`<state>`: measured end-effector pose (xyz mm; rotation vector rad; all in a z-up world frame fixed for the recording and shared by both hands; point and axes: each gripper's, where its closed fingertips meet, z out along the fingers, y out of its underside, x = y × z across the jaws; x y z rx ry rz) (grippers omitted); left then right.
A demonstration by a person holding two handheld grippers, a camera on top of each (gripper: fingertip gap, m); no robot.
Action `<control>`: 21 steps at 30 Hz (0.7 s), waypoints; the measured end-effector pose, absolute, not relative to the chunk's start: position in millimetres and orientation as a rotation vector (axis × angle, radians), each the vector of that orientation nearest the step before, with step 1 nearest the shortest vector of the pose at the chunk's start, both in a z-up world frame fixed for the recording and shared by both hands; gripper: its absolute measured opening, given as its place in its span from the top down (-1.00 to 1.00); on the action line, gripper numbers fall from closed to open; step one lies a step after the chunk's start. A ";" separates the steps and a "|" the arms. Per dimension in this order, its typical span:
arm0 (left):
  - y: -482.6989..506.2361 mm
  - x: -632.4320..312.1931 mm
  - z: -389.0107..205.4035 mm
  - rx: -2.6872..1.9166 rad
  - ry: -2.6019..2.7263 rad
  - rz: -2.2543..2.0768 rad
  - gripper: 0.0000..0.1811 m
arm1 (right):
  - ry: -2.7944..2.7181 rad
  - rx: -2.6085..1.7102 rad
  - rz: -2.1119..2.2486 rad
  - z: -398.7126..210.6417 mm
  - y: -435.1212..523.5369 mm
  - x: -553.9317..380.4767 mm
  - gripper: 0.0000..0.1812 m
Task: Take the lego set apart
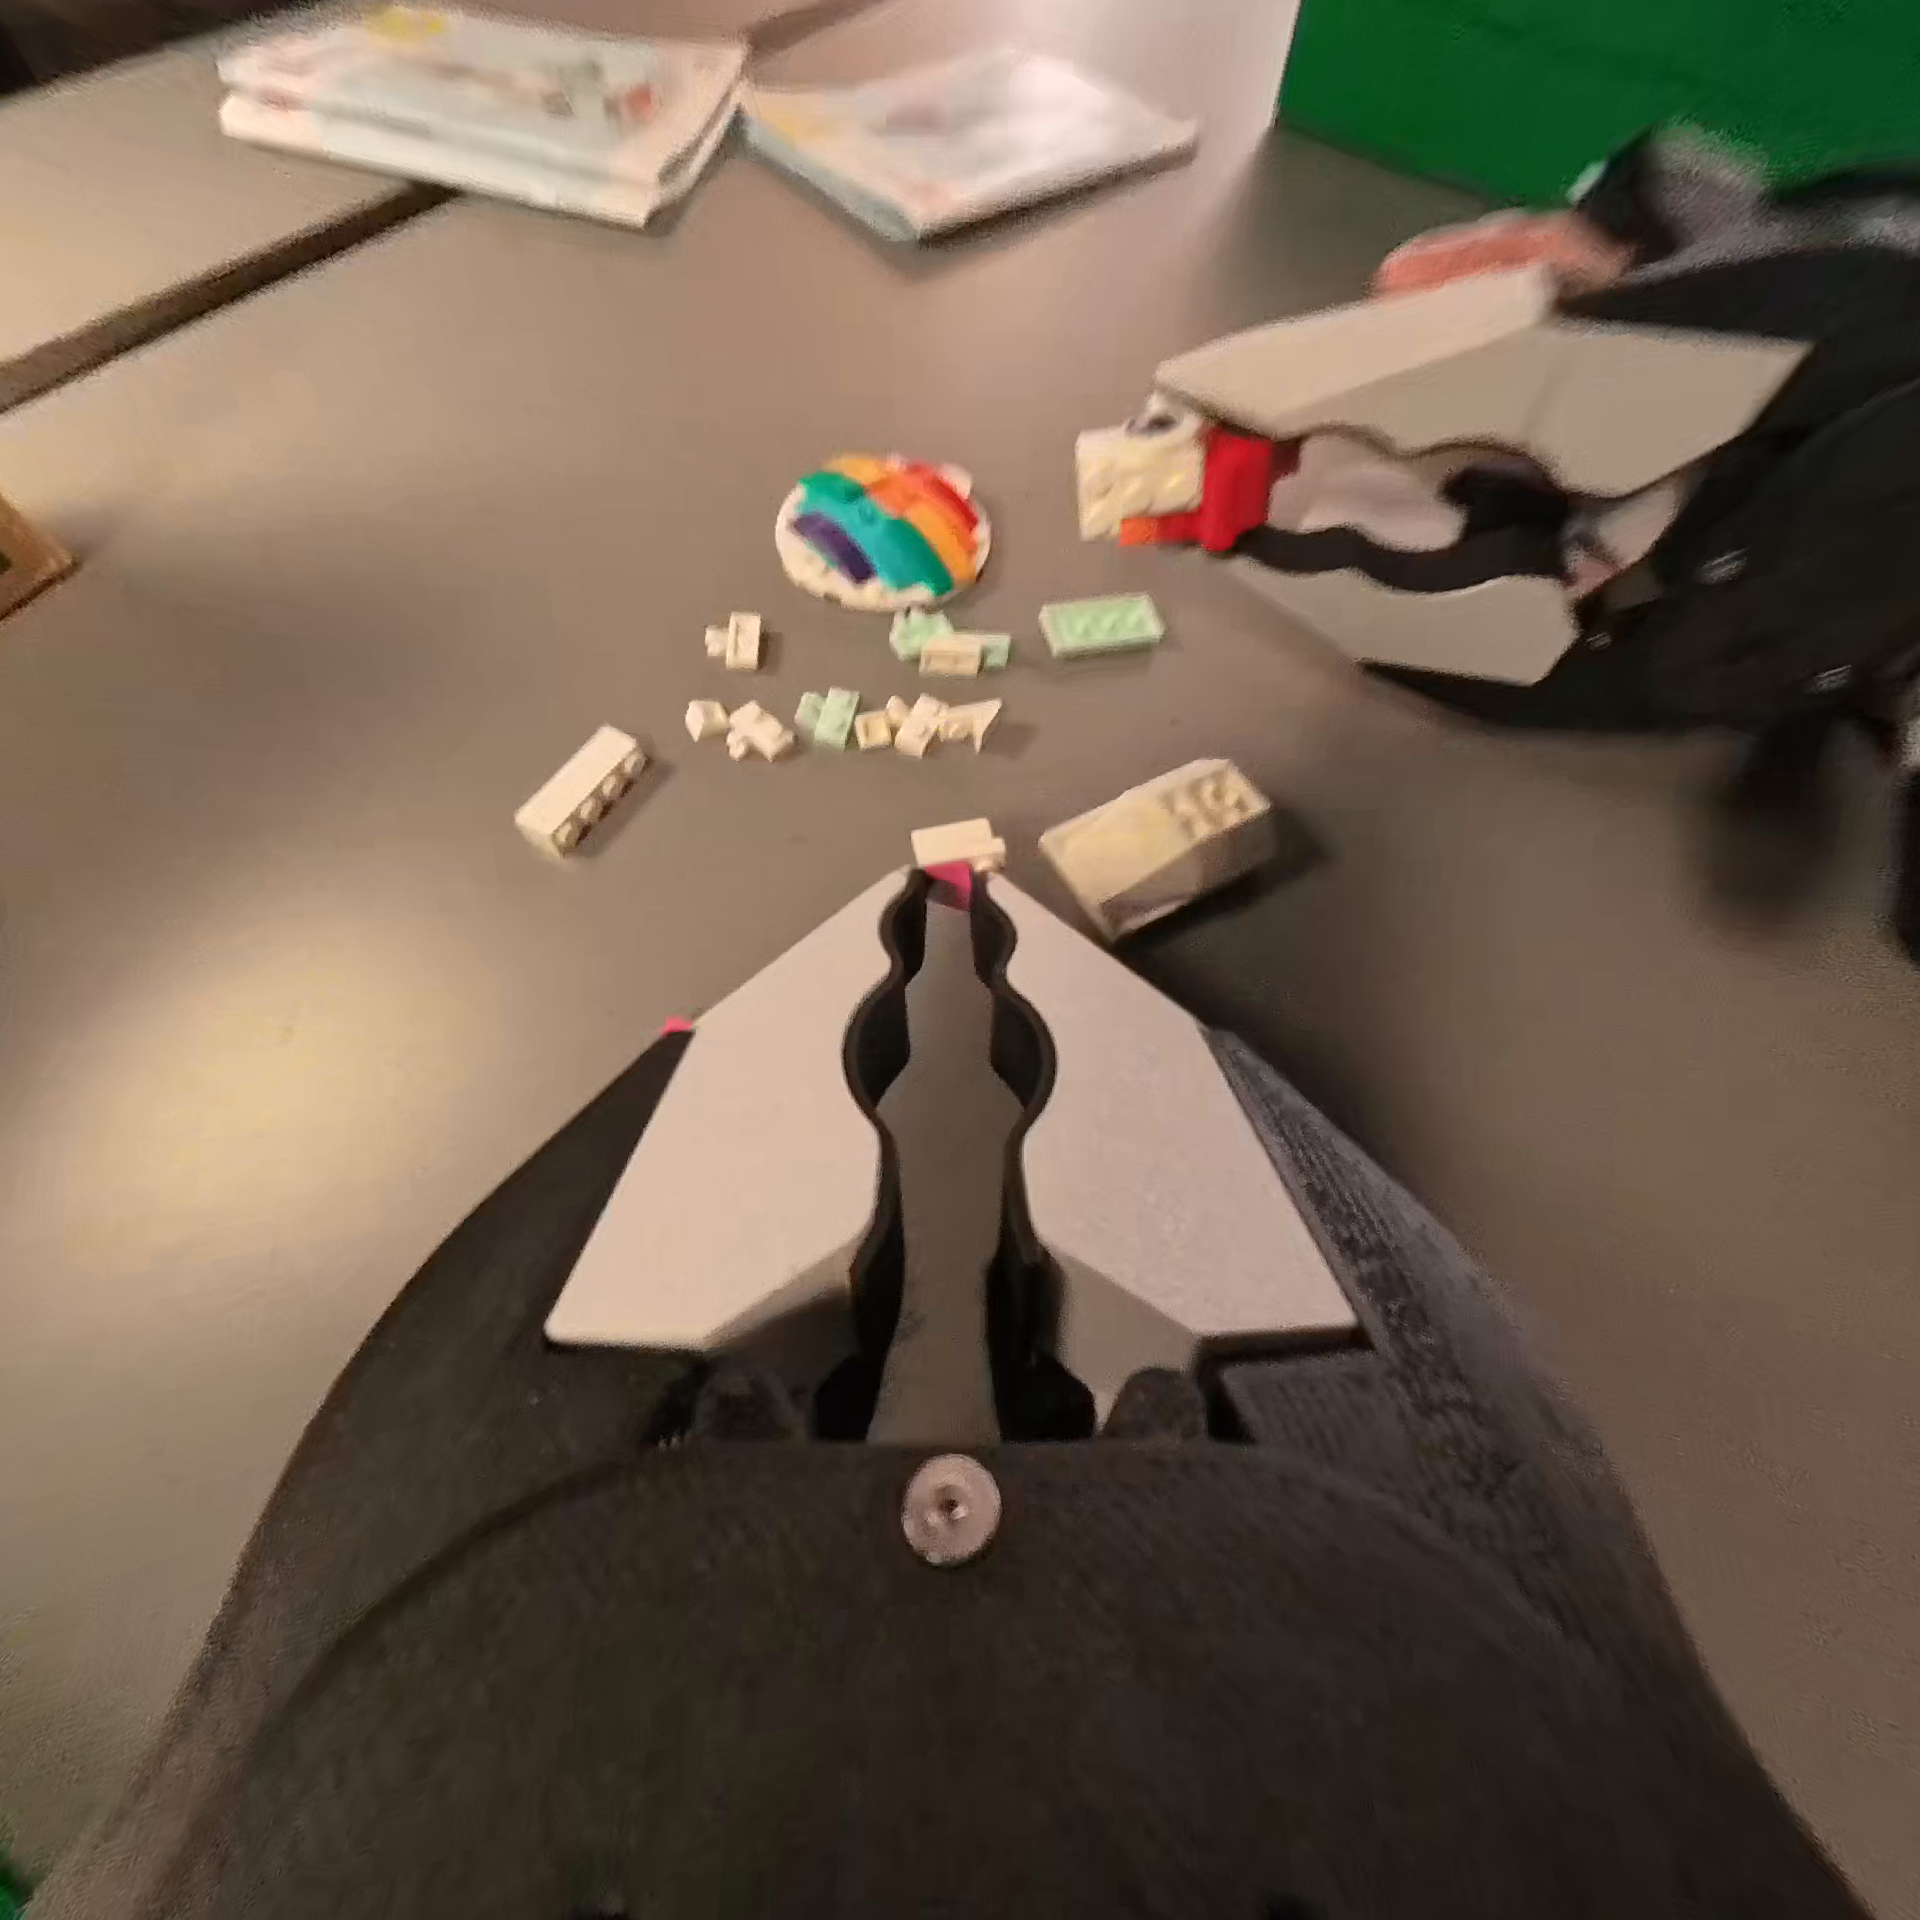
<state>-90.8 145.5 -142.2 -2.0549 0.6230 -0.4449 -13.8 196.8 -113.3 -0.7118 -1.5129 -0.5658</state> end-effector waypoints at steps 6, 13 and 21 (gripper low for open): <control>145.9 -96.3 -174.8 -2.198 0.680 -0.290 0.59 | -1.561 -0.636 -0.560 -120.0 183.5 -26.9 0.75; 148.0 -80.6 -144.1 -1.997 0.693 -0.394 0.38 | -1.536 -0.652 -0.431 -114.4 169.7 -38.0 0.75; 118.8 -38.5 -91.6 -1.669 0.714 -0.847 0.39 | -1.423 -0.843 0.273 -88.1 127.5 -57.1 0.75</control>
